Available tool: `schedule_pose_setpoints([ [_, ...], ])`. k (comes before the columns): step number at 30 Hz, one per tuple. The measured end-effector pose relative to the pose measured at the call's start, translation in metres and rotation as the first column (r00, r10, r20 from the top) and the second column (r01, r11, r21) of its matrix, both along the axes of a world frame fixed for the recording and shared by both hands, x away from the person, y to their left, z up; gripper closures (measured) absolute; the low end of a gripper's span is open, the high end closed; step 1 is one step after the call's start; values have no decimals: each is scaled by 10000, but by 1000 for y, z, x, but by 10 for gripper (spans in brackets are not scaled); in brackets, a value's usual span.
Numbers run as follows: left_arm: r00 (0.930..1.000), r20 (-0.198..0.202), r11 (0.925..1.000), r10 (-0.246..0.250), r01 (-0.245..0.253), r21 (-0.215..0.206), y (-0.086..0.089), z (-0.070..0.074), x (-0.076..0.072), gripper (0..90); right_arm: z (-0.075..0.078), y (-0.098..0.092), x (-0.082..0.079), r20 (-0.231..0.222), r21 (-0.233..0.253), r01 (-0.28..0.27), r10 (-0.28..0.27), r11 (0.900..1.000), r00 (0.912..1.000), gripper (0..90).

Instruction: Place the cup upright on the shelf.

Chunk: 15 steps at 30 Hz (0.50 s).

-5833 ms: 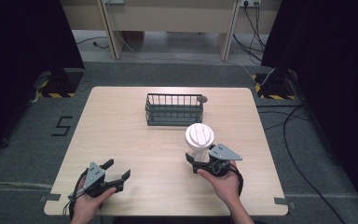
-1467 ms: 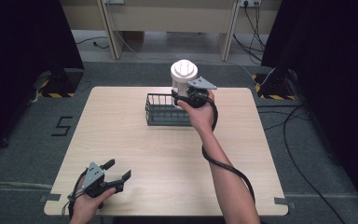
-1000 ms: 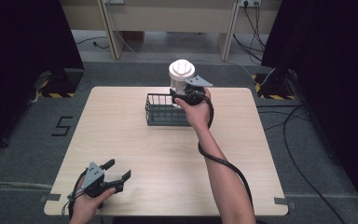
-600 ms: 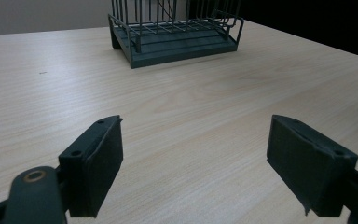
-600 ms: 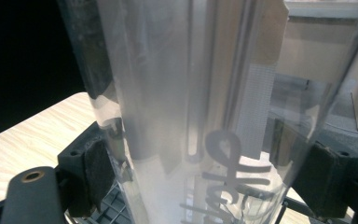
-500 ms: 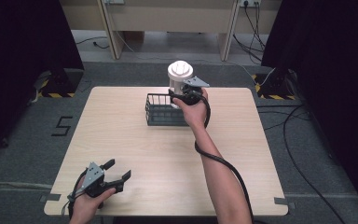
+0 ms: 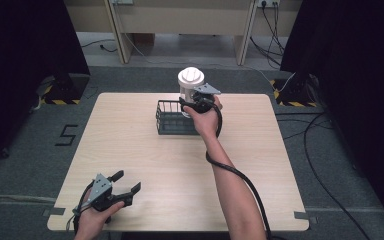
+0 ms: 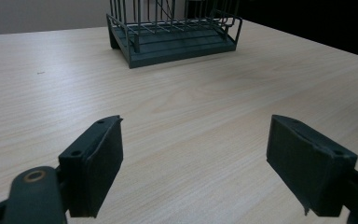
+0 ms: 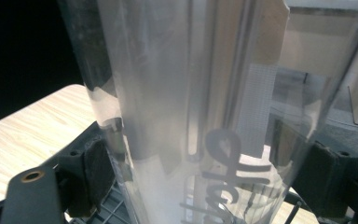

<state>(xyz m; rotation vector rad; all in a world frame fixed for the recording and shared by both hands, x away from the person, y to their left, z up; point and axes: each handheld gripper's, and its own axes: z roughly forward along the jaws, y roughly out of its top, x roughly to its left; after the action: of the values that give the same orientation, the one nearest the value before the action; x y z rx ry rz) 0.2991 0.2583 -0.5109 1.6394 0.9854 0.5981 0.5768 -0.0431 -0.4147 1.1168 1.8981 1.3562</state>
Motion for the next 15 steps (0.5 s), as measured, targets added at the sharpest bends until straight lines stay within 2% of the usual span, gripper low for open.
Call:
schedule_pose_setpoints([
  [15,10000,-20,10000,-31,31,7,1,0,0,181,-18,6,0,-193,-116,129,-131,9998,9997,182],
])
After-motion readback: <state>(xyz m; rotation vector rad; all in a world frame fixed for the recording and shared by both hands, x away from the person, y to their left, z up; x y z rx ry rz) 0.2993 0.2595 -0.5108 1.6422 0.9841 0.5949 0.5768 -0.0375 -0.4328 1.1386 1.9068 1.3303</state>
